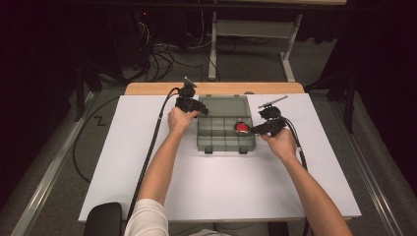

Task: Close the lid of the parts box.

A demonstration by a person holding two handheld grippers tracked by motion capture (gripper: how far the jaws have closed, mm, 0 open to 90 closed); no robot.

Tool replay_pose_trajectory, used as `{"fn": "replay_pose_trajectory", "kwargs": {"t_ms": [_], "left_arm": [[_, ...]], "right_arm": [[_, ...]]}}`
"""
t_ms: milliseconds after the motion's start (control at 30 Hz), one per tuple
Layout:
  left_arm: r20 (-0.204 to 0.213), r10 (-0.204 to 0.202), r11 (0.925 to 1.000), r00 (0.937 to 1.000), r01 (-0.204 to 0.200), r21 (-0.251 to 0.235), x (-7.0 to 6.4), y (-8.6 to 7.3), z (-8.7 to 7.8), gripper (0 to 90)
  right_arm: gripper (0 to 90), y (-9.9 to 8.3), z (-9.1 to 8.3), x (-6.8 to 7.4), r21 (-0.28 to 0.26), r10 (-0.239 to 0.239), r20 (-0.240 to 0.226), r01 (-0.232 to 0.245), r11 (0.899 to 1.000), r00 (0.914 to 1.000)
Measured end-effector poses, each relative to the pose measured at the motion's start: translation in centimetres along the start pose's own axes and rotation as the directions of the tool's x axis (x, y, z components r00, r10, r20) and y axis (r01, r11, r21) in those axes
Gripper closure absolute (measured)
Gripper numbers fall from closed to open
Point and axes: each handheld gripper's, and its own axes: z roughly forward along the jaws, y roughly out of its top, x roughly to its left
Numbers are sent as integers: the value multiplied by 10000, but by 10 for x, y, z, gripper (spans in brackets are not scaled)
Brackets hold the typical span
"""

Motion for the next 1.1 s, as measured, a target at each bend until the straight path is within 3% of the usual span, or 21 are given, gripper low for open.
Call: {"fn": "replay_pose_trajectory", "kwargs": {"t_ms": [533, 1100], "left_arm": [[599, -304, 9993, 9977, 318, -214, 6, -3, 6, 439], [145, 463, 9961, 9988, -450, -758, -4, 0, -11, 501]], "right_arm": [[758, 1, 0, 0, 45, 51, -23, -51, 10000, 10000], [761, 1, 0, 0, 114, 60, 23, -60, 9999, 10000]]}}
